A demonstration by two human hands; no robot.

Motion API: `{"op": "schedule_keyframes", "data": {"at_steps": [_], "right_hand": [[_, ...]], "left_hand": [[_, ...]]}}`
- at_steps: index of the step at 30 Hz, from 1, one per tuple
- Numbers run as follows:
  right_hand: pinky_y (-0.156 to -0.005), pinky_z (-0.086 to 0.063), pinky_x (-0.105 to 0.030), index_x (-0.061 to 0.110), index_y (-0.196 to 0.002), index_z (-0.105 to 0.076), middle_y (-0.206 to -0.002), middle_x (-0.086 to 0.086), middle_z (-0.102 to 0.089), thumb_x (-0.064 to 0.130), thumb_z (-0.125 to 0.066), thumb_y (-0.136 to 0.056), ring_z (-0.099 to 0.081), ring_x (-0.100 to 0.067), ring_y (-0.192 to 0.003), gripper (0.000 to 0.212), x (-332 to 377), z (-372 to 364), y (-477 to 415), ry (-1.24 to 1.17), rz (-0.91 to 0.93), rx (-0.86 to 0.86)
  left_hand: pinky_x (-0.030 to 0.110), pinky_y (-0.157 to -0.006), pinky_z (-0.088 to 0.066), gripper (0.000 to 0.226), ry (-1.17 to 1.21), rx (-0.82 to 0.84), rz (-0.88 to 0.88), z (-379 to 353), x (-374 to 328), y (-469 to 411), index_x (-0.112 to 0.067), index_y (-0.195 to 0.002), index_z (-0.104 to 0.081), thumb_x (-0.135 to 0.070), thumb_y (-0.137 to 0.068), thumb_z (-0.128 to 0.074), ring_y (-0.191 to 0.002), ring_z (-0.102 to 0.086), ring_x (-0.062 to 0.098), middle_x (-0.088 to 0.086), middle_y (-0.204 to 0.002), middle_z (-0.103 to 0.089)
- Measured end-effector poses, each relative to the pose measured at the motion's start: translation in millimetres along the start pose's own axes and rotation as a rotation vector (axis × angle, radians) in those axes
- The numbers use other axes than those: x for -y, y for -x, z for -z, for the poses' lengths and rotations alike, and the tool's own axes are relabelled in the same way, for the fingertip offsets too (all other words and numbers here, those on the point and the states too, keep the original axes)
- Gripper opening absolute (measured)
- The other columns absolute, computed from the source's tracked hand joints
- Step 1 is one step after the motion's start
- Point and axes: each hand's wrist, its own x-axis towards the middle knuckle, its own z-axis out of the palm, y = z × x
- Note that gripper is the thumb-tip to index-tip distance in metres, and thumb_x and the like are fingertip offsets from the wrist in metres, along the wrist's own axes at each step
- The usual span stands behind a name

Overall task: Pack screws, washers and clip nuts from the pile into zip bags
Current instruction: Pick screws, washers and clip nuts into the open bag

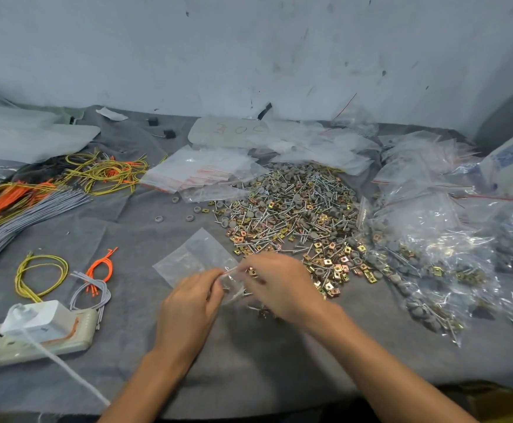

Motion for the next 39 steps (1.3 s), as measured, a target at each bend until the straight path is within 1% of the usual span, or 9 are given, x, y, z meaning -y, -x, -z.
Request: {"op": "schedule_keyframes", "data": {"at_steps": [5, 8, 12, 18, 23, 27, 30, 32, 39], "right_hand": [[-0.08, -0.056, -0.028, 0.029, -0.1, -0.069, -0.1, 0.013, -0.057, 0.028, -0.06, -0.098, -0.061, -0.008, -0.092, 0.009, -66, 43, -27, 0.192, -0.268, 0.152], [-0.081, -0.058, -0.032, 0.03, -0.098, -0.069, -0.111, 0.013, -0.059, 0.031, -0.063, -0.096, -0.065, -0.012, -0.095, 0.006, -84, 44, -35, 0.222, -0.306, 0.253], [-0.096, -0.052, -0.044, 0.036, -0.082, -0.055, -0.121, 0.0, -0.063, 0.029, -0.062, -0.098, -0.043, -0.019, -0.141, 0.018, -86, 36, -38, 0.221, -0.282, 0.321], [-0.081, -0.043, -0.034, 0.022, -0.089, -0.054, -0.095, 0.005, -0.049, 0.026, -0.049, -0.101, -0.051, -0.02, -0.095, 0.013, -93, 32, -35, 0.247, -0.265, 0.208], [-0.07, -0.042, -0.029, 0.022, -0.091, -0.054, -0.091, 0.006, -0.055, 0.022, -0.05, -0.101, -0.053, -0.014, -0.085, 0.01, -75, 40, -30, 0.111, -0.284, 0.01], [-0.049, -0.04, -0.017, 0.032, -0.088, -0.048, -0.076, 0.009, -0.063, 0.027, -0.051, -0.101, -0.057, -0.001, -0.058, 0.014, -28, 36, -11, -0.131, -0.256, 0.107], [-0.064, -0.04, -0.034, 0.025, -0.095, -0.051, -0.088, 0.001, -0.067, 0.031, -0.049, -0.099, -0.064, -0.024, -0.081, 0.007, 9, 11, 1, 0.013, -0.091, 0.191], [-0.072, -0.045, -0.041, 0.013, -0.106, -0.055, -0.103, -0.012, -0.067, 0.029, -0.048, -0.098, -0.063, -0.037, -0.095, 0.019, 24, -5, 0, 0.17, -0.015, 0.19], [-0.069, -0.049, -0.041, 0.014, -0.108, -0.063, -0.107, -0.005, -0.07, 0.028, -0.047, -0.101, -0.066, -0.033, -0.1, 0.022, 34, -32, -9, 0.306, 0.032, 0.053]], "left_hand": [[0.033, -0.065, -0.053, 0.013, -0.007, 0.051, 0.002, -4, 4, -1, -0.029, -0.108, -0.069, -0.028, -0.097, -0.063, -0.084, -0.069, 0.021, -0.008, -0.095, -0.074], [0.032, -0.066, -0.054, 0.017, -0.013, 0.054, -0.021, -7, 7, 0, -0.028, -0.109, -0.07, -0.022, -0.093, -0.07, -0.084, -0.07, 0.02, -0.008, -0.098, -0.074], [0.028, -0.064, -0.054, 0.02, -0.018, 0.032, -0.062, -10, 9, -1, -0.028, -0.109, -0.071, -0.03, -0.092, -0.059, -0.083, -0.069, 0.017, -0.009, -0.099, -0.075], [0.027, -0.067, -0.055, 0.032, -0.004, 0.04, -0.084, -11, 12, 0, -0.024, -0.118, -0.071, -0.034, -0.095, -0.05, -0.089, -0.071, 0.016, -0.006, -0.106, -0.076], [0.027, -0.068, -0.054, 0.035, -0.009, 0.047, -0.113, -11, 12, 1, -0.024, -0.12, -0.07, -0.033, -0.095, -0.048, -0.089, -0.07, 0.016, -0.006, -0.108, -0.075], [0.029, -0.07, -0.056, 0.039, 0.018, 0.04, -0.105, -10, 10, 1, -0.021, -0.12, -0.07, -0.035, -0.096, -0.043, -0.092, -0.071, 0.018, -0.004, -0.109, -0.075], [0.032, -0.07, -0.056, 0.041, 0.03, 0.025, -0.095, -12, 10, 1, -0.018, -0.12, -0.071, -0.033, -0.096, -0.042, -0.093, -0.071, 0.02, -0.001, -0.11, -0.076], [0.033, -0.073, -0.056, 0.042, 0.055, 0.022, -0.079, -13, 12, 3, -0.016, -0.121, -0.071, -0.034, -0.096, -0.042, -0.095, -0.071, 0.023, 0.001, -0.112, -0.075], [0.022, -0.085, -0.045, 0.039, 0.181, -0.058, -0.08, -11, 13, 2, -0.01, -0.119, -0.072, -0.031, -0.099, -0.046, -0.105, -0.062, 0.013, 0.004, -0.115, -0.074]]}}
